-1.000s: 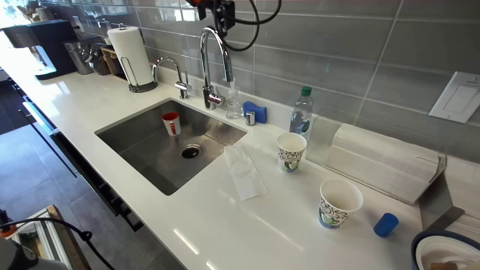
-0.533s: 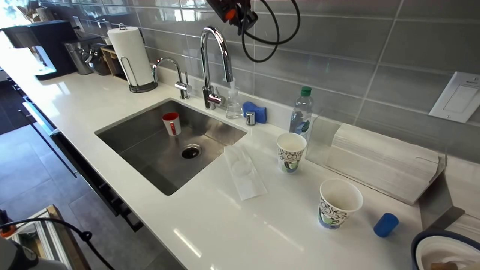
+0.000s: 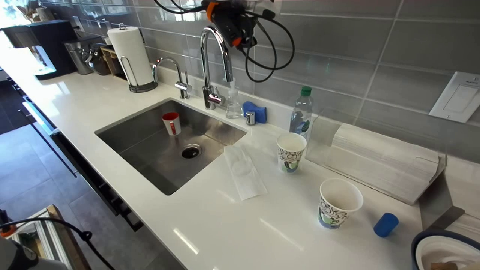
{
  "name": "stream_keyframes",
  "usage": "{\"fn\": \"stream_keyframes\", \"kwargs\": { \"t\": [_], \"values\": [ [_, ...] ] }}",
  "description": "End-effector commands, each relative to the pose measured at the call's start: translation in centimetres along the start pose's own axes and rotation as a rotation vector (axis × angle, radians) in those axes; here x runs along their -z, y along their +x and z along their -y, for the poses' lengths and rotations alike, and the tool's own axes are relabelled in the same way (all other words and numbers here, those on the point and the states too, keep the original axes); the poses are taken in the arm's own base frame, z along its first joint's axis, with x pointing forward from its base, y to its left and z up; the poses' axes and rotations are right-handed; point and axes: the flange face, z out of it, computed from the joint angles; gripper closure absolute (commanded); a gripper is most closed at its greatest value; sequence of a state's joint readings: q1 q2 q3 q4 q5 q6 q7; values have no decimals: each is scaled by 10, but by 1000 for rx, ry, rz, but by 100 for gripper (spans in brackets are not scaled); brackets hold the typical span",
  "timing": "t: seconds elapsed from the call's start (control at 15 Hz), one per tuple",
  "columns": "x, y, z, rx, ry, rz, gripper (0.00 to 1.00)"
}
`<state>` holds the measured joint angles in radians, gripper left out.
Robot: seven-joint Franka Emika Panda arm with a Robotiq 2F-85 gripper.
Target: Move the tap nozzle to the left
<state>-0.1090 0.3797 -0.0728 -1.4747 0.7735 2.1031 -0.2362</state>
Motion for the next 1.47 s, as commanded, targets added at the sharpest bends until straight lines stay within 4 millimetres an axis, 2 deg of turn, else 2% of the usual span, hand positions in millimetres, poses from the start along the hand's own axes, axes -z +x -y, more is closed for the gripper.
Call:
{"fn": "stream_keyframes", "kwargs": {
  "t": [0.0, 0.27, 0.47, 0.73, 1.0, 1.4],
  "values": [
    [-20, 3, -6, -18, 2, 21, 100],
    [-39, -9, -8, -62, -10, 97, 100],
    [-45, -22, -4, -123, -35, 185, 100],
    [-52, -52, 6, -216, -178, 301, 100],
    [-69, -90, 38, -142, -174, 431, 100],
    [-98, -133, 88, 18, -144, 510, 100]
  ]
}}
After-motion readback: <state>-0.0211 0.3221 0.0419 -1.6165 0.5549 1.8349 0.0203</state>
